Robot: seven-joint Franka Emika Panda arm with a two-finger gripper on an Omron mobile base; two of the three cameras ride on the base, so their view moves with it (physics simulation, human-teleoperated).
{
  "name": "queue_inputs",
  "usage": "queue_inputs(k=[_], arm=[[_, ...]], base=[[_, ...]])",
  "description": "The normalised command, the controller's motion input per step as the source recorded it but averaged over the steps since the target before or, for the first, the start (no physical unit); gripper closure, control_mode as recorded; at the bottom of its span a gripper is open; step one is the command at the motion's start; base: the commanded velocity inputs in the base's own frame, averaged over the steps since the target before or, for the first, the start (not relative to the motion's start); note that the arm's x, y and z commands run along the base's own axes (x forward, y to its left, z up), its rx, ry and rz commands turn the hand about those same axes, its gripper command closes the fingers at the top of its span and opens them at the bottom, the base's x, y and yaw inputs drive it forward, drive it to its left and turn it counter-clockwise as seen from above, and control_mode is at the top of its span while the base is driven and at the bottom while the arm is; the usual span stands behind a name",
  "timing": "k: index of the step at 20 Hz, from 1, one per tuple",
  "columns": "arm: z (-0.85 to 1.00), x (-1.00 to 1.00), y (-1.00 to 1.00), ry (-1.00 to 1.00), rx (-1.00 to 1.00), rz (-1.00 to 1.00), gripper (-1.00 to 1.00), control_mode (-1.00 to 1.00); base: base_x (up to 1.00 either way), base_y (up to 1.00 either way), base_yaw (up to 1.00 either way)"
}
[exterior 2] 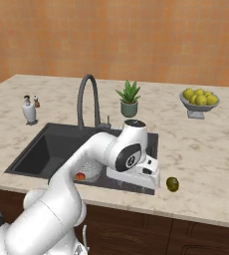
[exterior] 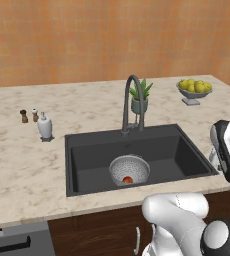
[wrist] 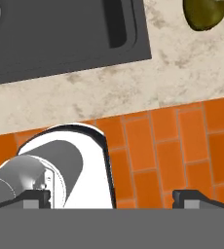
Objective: Put the colander in the sink, put the kiwi, apple in the colander, and turn on the sink faucet and pour water over the colander.
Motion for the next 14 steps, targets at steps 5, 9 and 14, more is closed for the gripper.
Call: queue_inputs(k=[5,9,14], arm=[[0.22,0.25,-0.86,0.00,0.00,0.06,-1.00,-1.00],[0.02,0.37,-0.76,0.00,0.00,0.11,-1.00,-1.00],[-0.22,0.50,-0.41,0.00,0.00,0.15,-1.00,-1.00]], base=[[0.00,0.00,0.00],[0.00,0.00,0.00],[0.00,0.00,0.00]])
